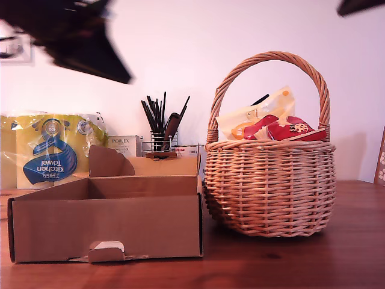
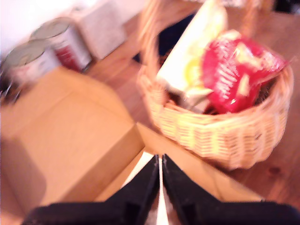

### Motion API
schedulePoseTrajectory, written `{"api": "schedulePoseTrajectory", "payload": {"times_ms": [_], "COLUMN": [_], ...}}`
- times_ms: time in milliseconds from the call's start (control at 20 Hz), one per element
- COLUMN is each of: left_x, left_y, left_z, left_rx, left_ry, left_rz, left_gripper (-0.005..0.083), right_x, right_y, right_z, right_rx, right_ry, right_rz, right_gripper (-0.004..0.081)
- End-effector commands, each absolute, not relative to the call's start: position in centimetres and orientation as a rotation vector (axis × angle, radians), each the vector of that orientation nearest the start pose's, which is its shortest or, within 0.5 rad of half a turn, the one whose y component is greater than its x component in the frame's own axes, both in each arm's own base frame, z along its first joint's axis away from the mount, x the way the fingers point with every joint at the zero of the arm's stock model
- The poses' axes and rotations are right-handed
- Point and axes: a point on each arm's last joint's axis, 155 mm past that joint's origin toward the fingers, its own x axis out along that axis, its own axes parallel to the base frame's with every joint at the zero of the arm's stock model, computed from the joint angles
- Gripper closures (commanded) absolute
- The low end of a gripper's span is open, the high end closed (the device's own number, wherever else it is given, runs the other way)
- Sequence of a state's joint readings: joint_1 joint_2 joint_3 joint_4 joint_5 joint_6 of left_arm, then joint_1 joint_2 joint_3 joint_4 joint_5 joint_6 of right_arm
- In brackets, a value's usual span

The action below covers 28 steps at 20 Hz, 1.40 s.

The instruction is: Move the bags of Easter eggs from the cardboard box on the left into the woven basket on the right side.

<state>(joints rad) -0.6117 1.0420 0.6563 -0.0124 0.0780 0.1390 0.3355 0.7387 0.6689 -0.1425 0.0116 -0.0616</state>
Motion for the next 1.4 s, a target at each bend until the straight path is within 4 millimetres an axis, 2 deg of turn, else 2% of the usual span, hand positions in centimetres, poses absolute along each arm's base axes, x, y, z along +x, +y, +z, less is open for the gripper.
{"api": "schedulePoseTrajectory", "payload": {"times_ms": [0, 200, 400, 550, 650, 800, 1000, 1350], "left_x": [28.9, 28.5, 27.5, 26.2, 25.4, 24.5, 24.4, 24.1], "left_y": [-21.1, -16.6, -13.0, -11.3, -10.9, -10.6, -10.5, -10.4], "left_z": [19.3, 18.9, 20.8, 22.7, 23.7, 24.8, 24.5, 21.9], "left_rx": [0.215, 0.139, 0.056, 0.042, 0.028, 0.023, 0.026, 0.033], "left_ry": [0.335, 0.306, 0.224, 0.167, 0.129, 0.085, 0.1, 0.207], "left_rz": [-0.685, -0.585, -0.506, -0.468, -0.462, -0.456, -0.456, -0.456], "left_gripper": [0.0794, 0.0794, 0.0794, 0.0794, 0.0794, 0.0793, 0.0792, 0.0792], "right_x": [30.4, 30.3, 28.9, 27.3, 26.1, 25.0, 24.9, 24.5], "right_y": [9.6, 7.6, 7.0, 7.0, 7.2, 7.3, 7.1, 7.0], "right_z": [26.4, 26.6, 26.7, 28.1, 28.6, 27.7, 25.7, 22.9], "right_rx": [-0.102, -0.07, -0.064, -0.065, -0.059, -0.013, -0.009, -0.002], "right_ry": [0.205, 0.203, 0.21, 0.16, 0.142, 0.189, 0.272, 0.391], "right_rz": [0.337, 0.338, 0.332, 0.338, 0.349, 0.355, 0.345, 0.344], "right_gripper": [0.0783, 0.0783, 0.0783, 0.0783, 0.0783, 0.0783, 0.0783, 0.0783]}}
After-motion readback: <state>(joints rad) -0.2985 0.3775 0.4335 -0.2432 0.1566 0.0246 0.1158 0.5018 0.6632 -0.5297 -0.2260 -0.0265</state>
